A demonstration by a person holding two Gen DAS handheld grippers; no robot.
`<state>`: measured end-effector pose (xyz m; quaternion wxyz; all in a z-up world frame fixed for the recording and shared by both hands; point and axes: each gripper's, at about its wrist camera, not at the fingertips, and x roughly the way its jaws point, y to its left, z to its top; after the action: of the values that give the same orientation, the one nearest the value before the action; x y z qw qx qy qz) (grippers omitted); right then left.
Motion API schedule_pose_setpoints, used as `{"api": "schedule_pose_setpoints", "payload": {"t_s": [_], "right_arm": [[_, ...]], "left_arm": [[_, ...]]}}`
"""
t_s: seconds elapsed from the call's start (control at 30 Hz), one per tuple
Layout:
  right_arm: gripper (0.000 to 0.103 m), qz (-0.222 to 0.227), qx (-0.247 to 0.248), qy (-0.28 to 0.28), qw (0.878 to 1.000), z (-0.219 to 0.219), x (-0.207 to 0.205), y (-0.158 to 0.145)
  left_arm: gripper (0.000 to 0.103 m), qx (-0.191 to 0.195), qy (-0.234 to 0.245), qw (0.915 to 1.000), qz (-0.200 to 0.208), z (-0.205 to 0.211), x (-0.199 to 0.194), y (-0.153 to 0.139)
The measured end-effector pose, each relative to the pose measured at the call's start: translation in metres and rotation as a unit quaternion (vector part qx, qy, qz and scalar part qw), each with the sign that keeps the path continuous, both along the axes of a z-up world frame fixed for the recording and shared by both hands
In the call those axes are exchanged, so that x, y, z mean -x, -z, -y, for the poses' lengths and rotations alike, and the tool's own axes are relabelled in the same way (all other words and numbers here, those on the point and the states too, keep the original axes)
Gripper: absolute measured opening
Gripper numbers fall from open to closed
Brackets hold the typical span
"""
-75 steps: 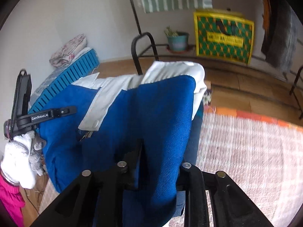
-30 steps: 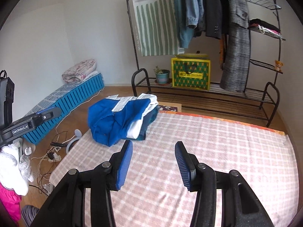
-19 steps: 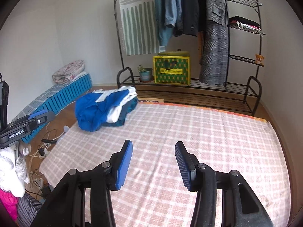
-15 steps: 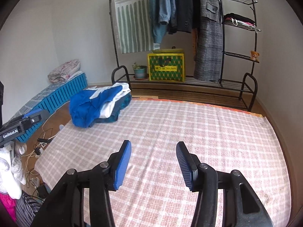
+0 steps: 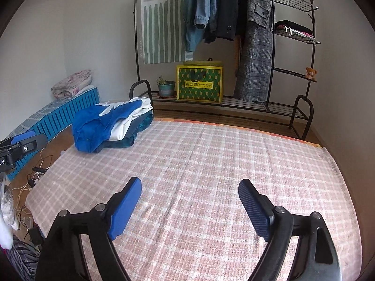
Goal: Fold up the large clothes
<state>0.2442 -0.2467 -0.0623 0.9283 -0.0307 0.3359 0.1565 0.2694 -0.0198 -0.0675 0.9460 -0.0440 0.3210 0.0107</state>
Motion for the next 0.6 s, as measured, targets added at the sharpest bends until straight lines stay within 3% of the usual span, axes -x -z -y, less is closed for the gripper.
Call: {"api": "schedule_pose_setpoints", "payload": {"t_s": [0.27,0.6], "right_arm": [[0.103,0.005,0.002,0.015,1.000,0.001,-0.007,0.012],[0.103,0.000,0.001,0.025,1.000,0.000,-0.009,0.018]], "left_arm": [[0.103,-0.015,-0.016,0.9997,-0.012,-0.006,-0.008,0.015],[0.103,-0.045,-0.013,0.9988,-0.015,0.004,-0.007,0.019]]}}
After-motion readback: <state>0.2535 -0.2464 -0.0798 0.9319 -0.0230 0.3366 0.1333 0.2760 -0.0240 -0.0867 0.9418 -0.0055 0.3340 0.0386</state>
